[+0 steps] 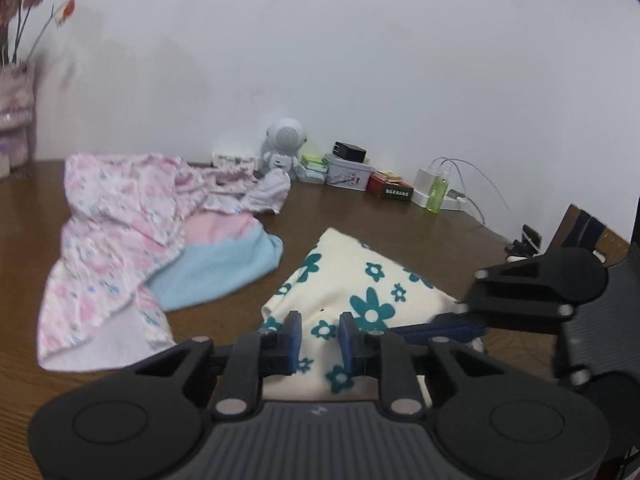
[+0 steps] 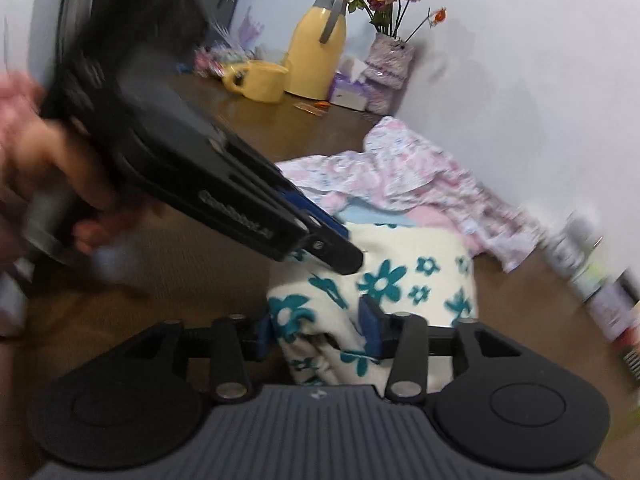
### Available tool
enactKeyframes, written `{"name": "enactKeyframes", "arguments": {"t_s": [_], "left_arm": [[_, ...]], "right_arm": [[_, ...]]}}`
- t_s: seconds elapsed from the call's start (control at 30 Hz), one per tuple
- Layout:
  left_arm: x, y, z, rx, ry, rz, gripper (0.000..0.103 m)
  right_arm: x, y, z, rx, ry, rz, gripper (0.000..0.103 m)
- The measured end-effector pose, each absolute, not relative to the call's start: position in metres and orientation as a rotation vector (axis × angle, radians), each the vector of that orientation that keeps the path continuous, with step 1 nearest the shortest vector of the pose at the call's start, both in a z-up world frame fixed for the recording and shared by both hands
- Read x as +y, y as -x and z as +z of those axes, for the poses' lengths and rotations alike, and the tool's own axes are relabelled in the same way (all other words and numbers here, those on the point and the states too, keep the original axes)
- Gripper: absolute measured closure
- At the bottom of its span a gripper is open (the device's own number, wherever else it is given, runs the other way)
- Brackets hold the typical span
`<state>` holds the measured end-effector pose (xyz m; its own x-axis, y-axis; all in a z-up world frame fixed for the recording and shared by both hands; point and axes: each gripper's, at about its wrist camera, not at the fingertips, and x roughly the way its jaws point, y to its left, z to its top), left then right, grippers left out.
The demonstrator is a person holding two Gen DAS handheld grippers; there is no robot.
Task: Fold clothes
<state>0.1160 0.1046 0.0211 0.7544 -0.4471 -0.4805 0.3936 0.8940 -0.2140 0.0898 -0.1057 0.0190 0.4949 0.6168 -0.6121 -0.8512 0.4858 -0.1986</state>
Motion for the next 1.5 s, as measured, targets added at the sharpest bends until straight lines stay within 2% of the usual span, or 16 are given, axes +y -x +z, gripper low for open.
{"name": "enactKeyframes", "arguments": {"t_s": [0.07, 0.17, 0.3, 0.37, 0.43, 0.6, 0.83, 0.9, 1.03, 1.3, 1.5], "left_arm": [[0.104, -0.116, 0.017, 0.555, 0.095, -0.457, 0.084], [0.103, -0.119, 0.013, 0.554, 0.088, -0.449, 0.084], [0.101, -0.122, 0.011, 0.548, 0.069, -0.438, 0.083], [0.099, -0.123, 0.011, 0.545, 0.056, -0.433, 0.083], [0.099, -0.124, 0.011, 0.548, 0.052, -0.427, 0.083], [0.098, -0.132, 0.006, 0.56, 0.033, -0.414, 0.083], [0.095, -0.139, 0.005, 0.555, 0.011, -0.399, 0.083], [0.092, -0.133, 0.011, 0.544, -0.002, -0.394, 0.081], [0.076, -0.108, 0.021, 0.516, -0.072, -0.451, 0.067], [0.052, -0.102, 0.006, 0.562, -0.157, -0.435, 0.064], [0.049, -0.104, 0.006, 0.562, -0.163, -0.431, 0.063]], "right_arm": [[-0.129, -0.097, 0.032, 0.562, 0.376, 1.004, 0.05], [-0.16, -0.114, 0.052, 0.559, 0.216, 0.998, 0.049], [-0.163, -0.143, 0.056, 0.499, 0.232, 0.891, 0.052], [-0.157, -0.165, 0.049, 0.519, 0.223, 0.909, 0.068], [-0.149, -0.184, 0.039, 0.54, 0.224, 0.911, 0.077], [-0.146, -0.202, 0.02, 0.584, 0.206, 0.904, 0.077], [-0.145, -0.193, -0.006, 0.523, 0.213, 0.835, 0.077], [-0.143, -0.19, -0.006, 0.51, 0.227, 0.827, 0.077], [-0.144, -0.193, -0.003, 0.517, 0.21, 0.836, 0.077], [-0.164, -0.204, 0.023, 0.538, 0.063, 0.882, 0.076], [-0.155, -0.207, 0.018, 0.569, 0.137, 0.879, 0.076]]}}
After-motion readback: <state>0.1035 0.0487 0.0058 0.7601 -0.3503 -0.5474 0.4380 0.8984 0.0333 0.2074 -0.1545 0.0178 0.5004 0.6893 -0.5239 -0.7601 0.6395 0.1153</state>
